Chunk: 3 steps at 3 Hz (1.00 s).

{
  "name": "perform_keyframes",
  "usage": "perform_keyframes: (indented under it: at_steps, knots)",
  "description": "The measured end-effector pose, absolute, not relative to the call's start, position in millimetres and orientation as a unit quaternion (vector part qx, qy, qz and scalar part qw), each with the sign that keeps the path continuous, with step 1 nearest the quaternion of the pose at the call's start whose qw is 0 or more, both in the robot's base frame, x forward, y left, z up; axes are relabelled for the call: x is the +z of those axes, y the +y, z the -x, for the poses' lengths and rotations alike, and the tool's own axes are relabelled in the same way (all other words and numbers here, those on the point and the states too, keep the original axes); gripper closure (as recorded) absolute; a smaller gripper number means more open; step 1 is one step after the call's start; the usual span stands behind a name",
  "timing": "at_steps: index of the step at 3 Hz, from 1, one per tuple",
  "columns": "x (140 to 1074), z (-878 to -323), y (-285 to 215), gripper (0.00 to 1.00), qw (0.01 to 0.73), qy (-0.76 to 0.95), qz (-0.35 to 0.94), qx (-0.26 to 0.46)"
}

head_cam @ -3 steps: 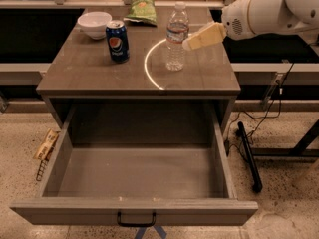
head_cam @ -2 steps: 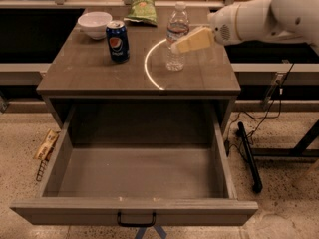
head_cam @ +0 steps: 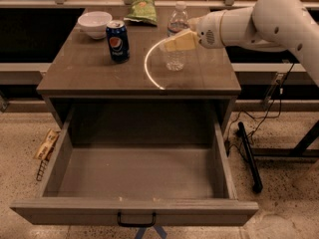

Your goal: Place water bottle into top drawer

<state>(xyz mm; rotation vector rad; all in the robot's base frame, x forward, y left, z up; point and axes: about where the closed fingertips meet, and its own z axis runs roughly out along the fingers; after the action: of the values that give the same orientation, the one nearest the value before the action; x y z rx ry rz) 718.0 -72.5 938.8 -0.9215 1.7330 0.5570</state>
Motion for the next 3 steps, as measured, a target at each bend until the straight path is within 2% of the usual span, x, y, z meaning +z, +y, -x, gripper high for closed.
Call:
perform_keyframes:
  at_steps: [2, 3]
  knots:
    - [941, -730, -56, 0.64, 0.547, 0.694, 0.397, 0.249]
    - [954, -704, -53, 0.87, 0.552, 0.677, 0.401, 0.277]
